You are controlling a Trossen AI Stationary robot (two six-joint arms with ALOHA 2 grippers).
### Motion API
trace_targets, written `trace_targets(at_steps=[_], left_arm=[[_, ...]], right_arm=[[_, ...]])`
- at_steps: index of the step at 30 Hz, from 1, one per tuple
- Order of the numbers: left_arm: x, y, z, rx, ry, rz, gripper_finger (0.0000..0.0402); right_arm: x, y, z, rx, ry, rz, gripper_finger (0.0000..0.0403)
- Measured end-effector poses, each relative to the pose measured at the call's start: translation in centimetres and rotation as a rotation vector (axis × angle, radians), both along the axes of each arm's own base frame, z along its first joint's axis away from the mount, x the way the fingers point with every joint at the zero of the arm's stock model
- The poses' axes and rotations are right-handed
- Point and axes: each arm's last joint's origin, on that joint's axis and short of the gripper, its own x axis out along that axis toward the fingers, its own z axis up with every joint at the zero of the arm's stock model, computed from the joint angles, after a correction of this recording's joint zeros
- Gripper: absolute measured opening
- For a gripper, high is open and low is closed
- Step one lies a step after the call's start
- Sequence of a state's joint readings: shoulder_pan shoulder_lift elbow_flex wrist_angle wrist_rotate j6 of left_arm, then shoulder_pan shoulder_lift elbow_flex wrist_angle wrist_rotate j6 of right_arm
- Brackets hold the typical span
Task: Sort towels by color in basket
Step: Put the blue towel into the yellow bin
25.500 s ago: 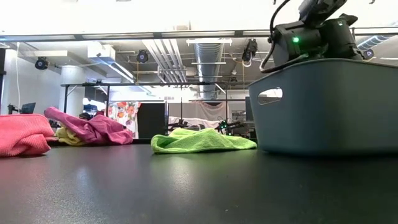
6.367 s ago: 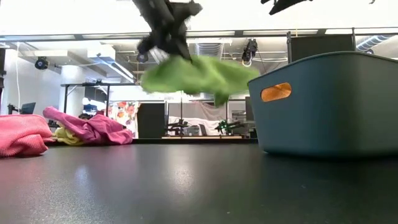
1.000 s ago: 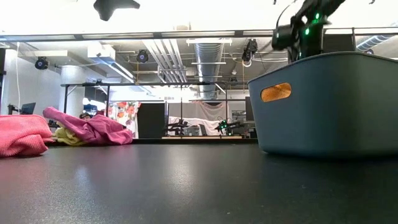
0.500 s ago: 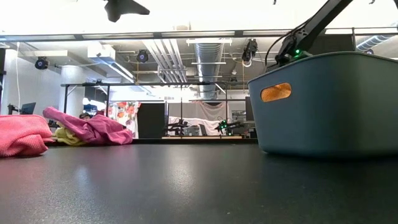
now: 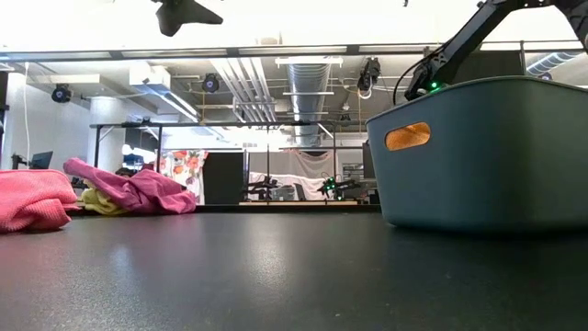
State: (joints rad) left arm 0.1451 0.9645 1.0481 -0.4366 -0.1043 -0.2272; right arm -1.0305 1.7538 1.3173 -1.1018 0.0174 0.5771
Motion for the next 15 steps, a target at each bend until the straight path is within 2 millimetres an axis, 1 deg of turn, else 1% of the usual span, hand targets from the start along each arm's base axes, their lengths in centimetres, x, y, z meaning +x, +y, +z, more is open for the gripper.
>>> trace_targets(at_steps=[4,7,9,12,15], left_arm=[[-0.4,-0.1,0.3,-0.015,-0.021,-0.012,0.0217],[-1.1,-0.2,0.7,-0.018,-0.044,-0.012,0.0217],[-1.5,-0.3,0.9,-0.016,-0.055,-0.012,0.0217],[-2.3,-0.4,1.3,-0.008,-0.08,-0.014,0.0217],[-3.0,-0.5,1.8,0.013,-0.103,-0.019,0.0217]], right_arm=[[0.1,-0.1,1.0,-0.034,-0.023,0.043,0.0023],[0.4,0.2,2.4,-0.079,-0.047,0.074,0.0013],[0.7,0.6,3.8,-0.124,-0.074,0.097,0.001],[1.3,2.0,6.5,-0.205,-0.125,0.15,0.0009],[2.1,4.8,9.7,-0.282,-0.213,0.238,0.0009]])
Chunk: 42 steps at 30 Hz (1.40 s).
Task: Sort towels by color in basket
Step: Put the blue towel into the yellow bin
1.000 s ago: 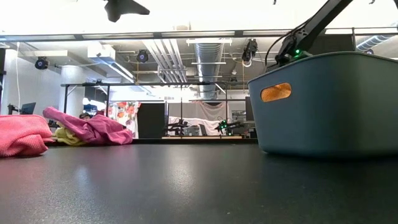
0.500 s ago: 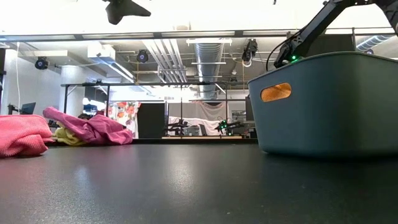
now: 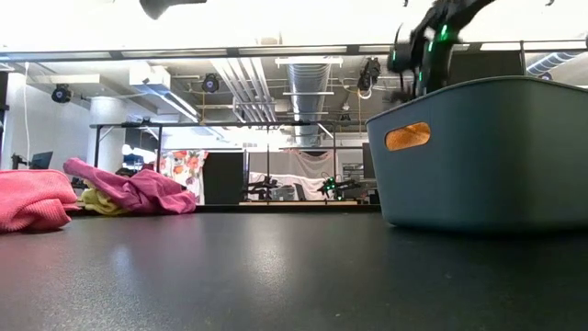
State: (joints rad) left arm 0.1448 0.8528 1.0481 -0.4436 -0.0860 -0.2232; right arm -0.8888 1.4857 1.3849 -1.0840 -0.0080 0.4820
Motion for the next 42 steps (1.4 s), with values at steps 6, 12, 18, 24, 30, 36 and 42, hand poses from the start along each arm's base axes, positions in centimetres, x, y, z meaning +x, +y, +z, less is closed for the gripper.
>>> trace_targets(at_steps=[6,12,18,24,30,36,42], left_arm=[[-1.1,-0.1,0.5,0.045,-0.029,-0.002,0.0217],[-1.5,-0.2,0.8,0.079,-0.036,-0.005,0.0217],[-1.9,-0.2,0.9,0.091,-0.045,-0.007,0.0217],[-2.6,-0.3,0.5,0.084,0.002,-0.009,0.0217],[-2.9,-0.4,0.3,0.085,0.034,-0.012,0.0217],[-2.9,-0.4,0.2,0.084,0.04,-0.012,0.0217],[-3.0,-0.4,0.1,0.082,0.046,-0.012,0.0217]], right_arm=[[0.6,9.5,8.0,-0.056,-0.459,0.233,0.0009],[-1.0,20.3,14.8,0.068,-0.996,0.511,0.0009],[-2.9,28.0,16.1,0.352,-1.077,0.585,0.0009],[-4.2,33.3,12.1,0.718,-0.545,0.408,0.0009],[-5.8,35.7,8.7,0.696,-0.067,0.273,0.0009],[-3.6,38.9,6.6,0.712,0.009,0.295,0.0009],[-0.1,42.8,3.8,0.837,0.031,0.503,0.0009]])
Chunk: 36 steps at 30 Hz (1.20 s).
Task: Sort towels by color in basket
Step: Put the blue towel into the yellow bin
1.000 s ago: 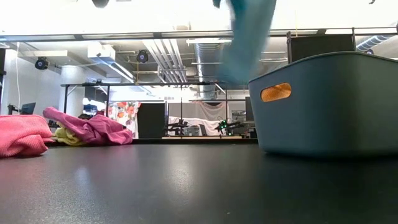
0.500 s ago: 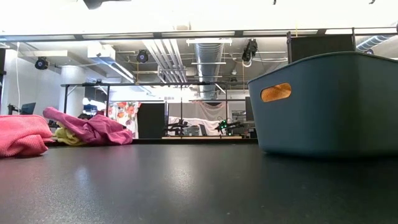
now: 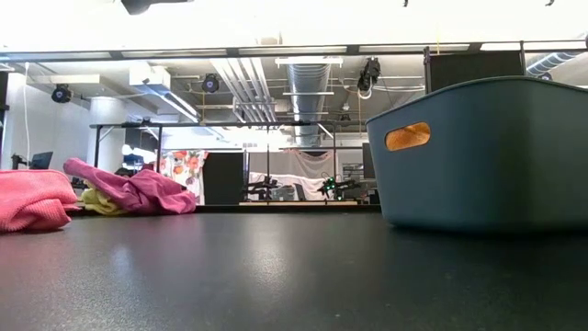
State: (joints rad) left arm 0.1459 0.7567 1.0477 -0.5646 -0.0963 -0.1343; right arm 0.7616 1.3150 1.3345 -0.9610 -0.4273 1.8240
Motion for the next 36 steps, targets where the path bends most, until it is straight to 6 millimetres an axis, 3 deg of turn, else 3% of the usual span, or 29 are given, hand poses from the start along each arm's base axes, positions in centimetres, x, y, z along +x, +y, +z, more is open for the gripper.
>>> trace_targets(at_steps=[5,10,17,22,25,31,36], left_arm=[[0.4,0.1,-0.2,0.009,0.016,-0.003,0.0217],[1.2,0.2,-0.6,0.005,0.047,-0.004,0.0217],[1.4,0.2,-0.9,0.0,0.082,-0.004,0.0217],[0.7,0.1,-1.4,-0.008,0.137,-0.005,0.0217],[0.3,0.0,-1.9,-0.03,0.195,0.0,0.0217],[-0.3,-0.1,-2.8,-0.093,0.283,0.021,0.0217],[-0.6,-0.1,-3.3,-0.109,0.298,0.026,0.0217]], right_arm=[[1.9,1.7,-2.6,-0.059,-0.066,0.119,0.0009],[3.5,2.1,-5.8,-0.25,-0.125,0.118,0.0009],[5.4,2.0,-8.5,-0.273,-0.033,0.111,0.0033],[5.7,1.3,-8.4,-0.225,0.014,0.107,0.0101],[5.2,0.6,-6.9,-0.166,0.049,0.116,0.0143],[2.1,-0.9,-3.4,-0.165,0.213,0.018,0.0193],[-0.6,-0.3,-3.0,-0.117,0.398,-0.004,0.0206]])
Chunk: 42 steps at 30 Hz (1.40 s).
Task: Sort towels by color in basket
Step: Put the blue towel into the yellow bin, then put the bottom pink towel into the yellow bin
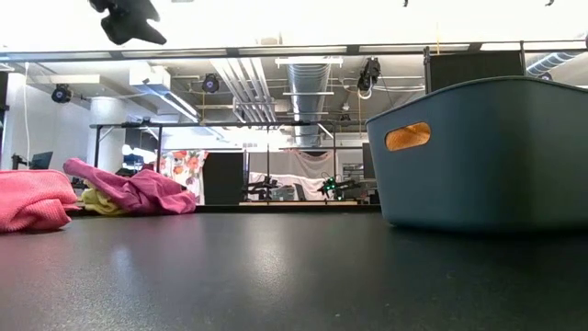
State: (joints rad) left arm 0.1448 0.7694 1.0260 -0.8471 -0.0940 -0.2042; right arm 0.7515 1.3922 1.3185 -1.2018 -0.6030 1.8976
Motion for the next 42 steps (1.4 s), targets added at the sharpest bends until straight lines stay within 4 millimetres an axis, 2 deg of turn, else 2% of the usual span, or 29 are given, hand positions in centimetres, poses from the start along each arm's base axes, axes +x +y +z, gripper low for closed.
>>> trace_targets(at_steps=[5,9,17,19,22,24,27,31,35,38,42], left_arm=[[-0.3,-0.1,-0.7,-0.006,0.009,0.0,0.0217],[-0.4,-0.1,-0.9,-0.005,0.009,-0.001,0.0217],[-0.7,-0.1,-0.5,0.012,-0.022,-0.007,0.0217],[-0.9,-0.2,-0.6,0.006,-0.018,-0.01,0.0217],[-1.2,-0.3,-0.7,-0.014,-0.009,-0.036,0.0217],[-1.5,-0.4,-0.7,-0.025,-0.004,-0.046,0.0217],[-1.8,-0.4,-0.8,-0.029,0.012,-0.046,0.0217],[-2.4,-0.5,-1.1,-0.046,0.042,-0.042,0.0217],[-3.0,-0.8,-1.6,-0.148,0.098,-0.044,0.0217],[-3.2,-0.9,-2.5,-0.226,0.164,-0.007,0.0217],[-3.1,-0.7,-4.5,-0.271,0.231,0.118,0.0217]], right_arm=[[-1.2,1.6,-1.5,-0.03,0.088,0.011,0.0204],[-1.2,2.3,-4.3,-0.1,0.102,0.027,0.0209],[0.2,2.3,-11.0,-0.229,0.008,0.042,0.0231],[1.0,2.2,-11.8,-0.239,-0.055,0.022,0.0237],[2.1,2.0,-12.0,-0.22,-0.135,0.019,0.0247],[2.5,2.0,-11.6,-0.21,-0.157,0.032,0.0255],[2.7,1.9,-10.0,-0.195,-0.181,0.043,0.0267],[2.4,1.7,-6.6,-0.168,-0.176,0.035,0.0284],[2.0,1.3,-2.8,-0.1,-0.234,-0.003,0.0302],[1.7,1.0,-0.6,-0.045,-0.284,-0.032,0.0315],[1.0,0.4,1.4,0.0,-0.317,-0.065,0.033]])
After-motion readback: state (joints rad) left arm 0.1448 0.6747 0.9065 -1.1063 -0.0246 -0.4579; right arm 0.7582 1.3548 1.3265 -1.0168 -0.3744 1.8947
